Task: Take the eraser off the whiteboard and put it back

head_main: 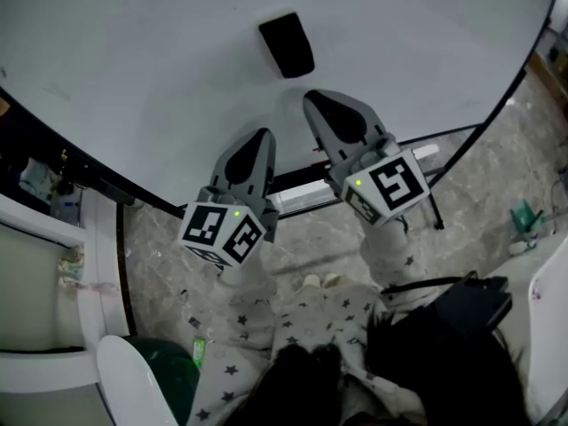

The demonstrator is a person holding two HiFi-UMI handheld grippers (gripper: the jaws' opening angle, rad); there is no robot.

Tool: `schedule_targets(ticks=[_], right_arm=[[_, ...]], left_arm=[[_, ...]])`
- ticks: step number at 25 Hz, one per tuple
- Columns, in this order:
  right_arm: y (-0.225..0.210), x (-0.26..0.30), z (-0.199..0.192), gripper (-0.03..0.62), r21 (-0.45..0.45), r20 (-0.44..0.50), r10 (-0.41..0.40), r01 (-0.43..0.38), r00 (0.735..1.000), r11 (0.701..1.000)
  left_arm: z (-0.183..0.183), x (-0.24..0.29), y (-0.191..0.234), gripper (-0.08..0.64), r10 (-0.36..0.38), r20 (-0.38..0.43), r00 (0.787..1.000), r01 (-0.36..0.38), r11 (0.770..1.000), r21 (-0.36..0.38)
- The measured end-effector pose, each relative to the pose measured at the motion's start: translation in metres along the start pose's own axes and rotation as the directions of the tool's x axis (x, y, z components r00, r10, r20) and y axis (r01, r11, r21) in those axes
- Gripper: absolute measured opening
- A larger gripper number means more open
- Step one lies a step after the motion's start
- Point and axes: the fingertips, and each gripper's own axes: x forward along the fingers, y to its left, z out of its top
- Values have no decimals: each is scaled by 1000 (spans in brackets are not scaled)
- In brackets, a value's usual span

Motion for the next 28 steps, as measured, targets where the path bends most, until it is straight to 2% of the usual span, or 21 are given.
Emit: schedule_targets(ticks=[3,4,5,6,11,16,20,28], right_arm=[[0,26,7,9,-103,-1,-82,81,997,991],[7,42,6,36,-127,2,-93,93,996,988],[12,57,5,125,-146,3,-101,101,995,984],[16,67,5,156,-165,1,-110,109,994,980],[1,75,18,255,-240,1,-177,172,984,955],[-13,85,31,264,-283,8,-233,226,972,932],[-28,85,33,264,-334,-2,-324,305,946,892],[-38,83,30,264,-342,16,-384,365,923,866]], left_arm=[[9,-3,26,2,-14,0,1000,14,1000,6],[12,-6,43,1,-22,0,1000,22,1000,3],[14,-8,57,2,-31,0,1000,31,1000,1],[15,-9,65,1,-40,-1,999,40,999,2],[23,5,51,1,-87,-9,996,87,995,43],[40,16,44,0,-107,5,994,106,991,77],[43,17,36,2,-115,7,993,114,990,84],[44,20,29,0,-131,16,991,129,987,95]])
